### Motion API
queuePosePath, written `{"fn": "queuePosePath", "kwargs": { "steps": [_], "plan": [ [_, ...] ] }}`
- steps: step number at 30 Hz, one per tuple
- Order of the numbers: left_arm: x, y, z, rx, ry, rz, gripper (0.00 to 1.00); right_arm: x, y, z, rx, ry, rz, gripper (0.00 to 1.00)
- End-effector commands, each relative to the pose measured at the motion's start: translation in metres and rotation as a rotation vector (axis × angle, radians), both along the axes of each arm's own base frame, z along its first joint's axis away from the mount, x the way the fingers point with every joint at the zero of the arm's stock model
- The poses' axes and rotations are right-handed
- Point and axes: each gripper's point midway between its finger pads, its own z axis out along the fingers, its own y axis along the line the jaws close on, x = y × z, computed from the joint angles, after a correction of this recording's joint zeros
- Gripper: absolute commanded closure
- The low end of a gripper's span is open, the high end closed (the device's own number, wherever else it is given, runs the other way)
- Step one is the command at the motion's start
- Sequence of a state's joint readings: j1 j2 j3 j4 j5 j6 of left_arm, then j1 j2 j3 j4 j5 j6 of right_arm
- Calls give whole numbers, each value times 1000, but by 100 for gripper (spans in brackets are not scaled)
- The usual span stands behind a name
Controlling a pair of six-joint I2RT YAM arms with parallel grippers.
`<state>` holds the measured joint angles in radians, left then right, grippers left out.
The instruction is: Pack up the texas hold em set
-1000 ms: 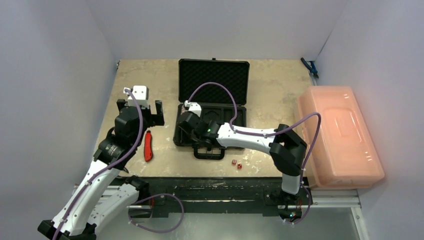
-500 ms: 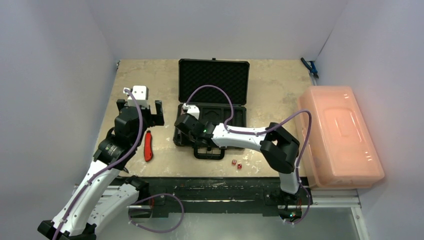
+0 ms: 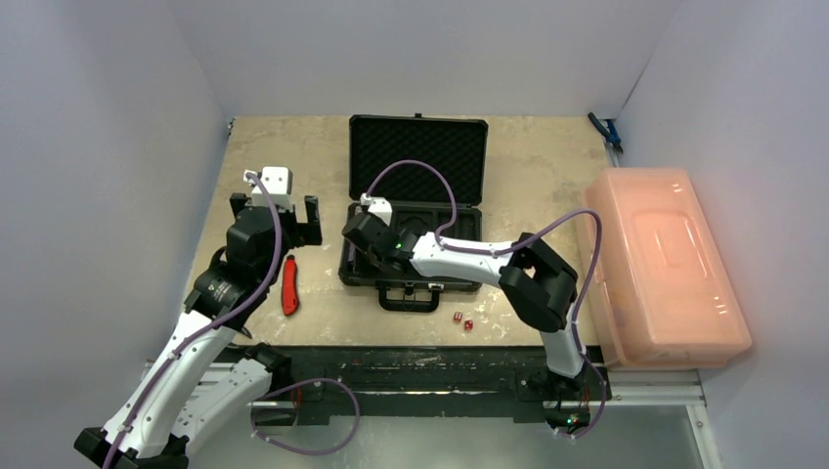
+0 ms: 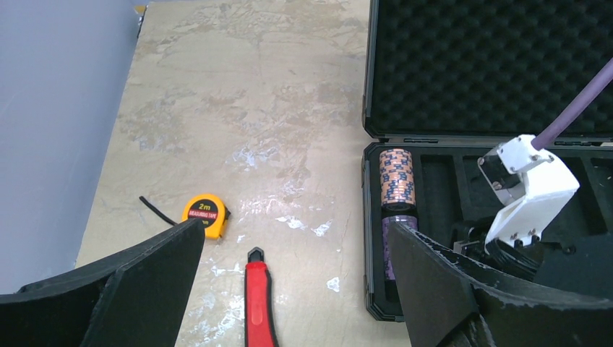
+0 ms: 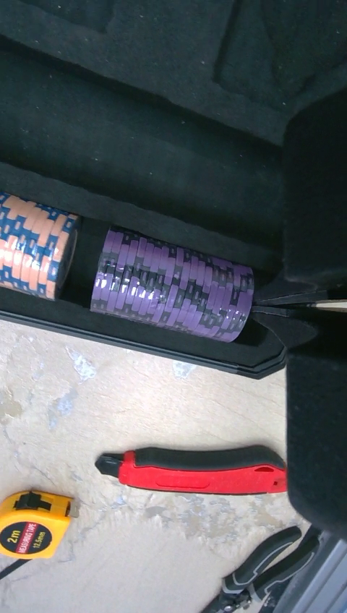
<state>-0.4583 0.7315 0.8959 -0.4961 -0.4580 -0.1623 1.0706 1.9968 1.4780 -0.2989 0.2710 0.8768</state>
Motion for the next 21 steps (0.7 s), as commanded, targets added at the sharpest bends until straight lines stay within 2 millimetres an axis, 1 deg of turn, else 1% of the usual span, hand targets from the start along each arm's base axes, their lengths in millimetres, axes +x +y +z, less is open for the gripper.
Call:
{"fn": "queuePosePath", "kwargs": {
  "steps": [1, 8, 12, 19, 21],
  "plan": [
    [3, 2, 15, 1, -37, 6, 2, 27, 5, 15, 39, -46, -32, 98],
    [4, 1, 13, 2, -32, 1, 2, 42, 0, 12, 37, -55, -50, 98],
    [4, 0, 13, 2, -30, 1, 2, 49, -3, 15, 42, -64, -62, 98],
    [4, 0, 12, 5, -28, -1, 2, 50, -10, 22, 37, -84, -57, 100],
    [4, 0, 13, 3, -32, 0, 2, 50, -11, 27, 45, -99, -53, 100]
  ]
}}
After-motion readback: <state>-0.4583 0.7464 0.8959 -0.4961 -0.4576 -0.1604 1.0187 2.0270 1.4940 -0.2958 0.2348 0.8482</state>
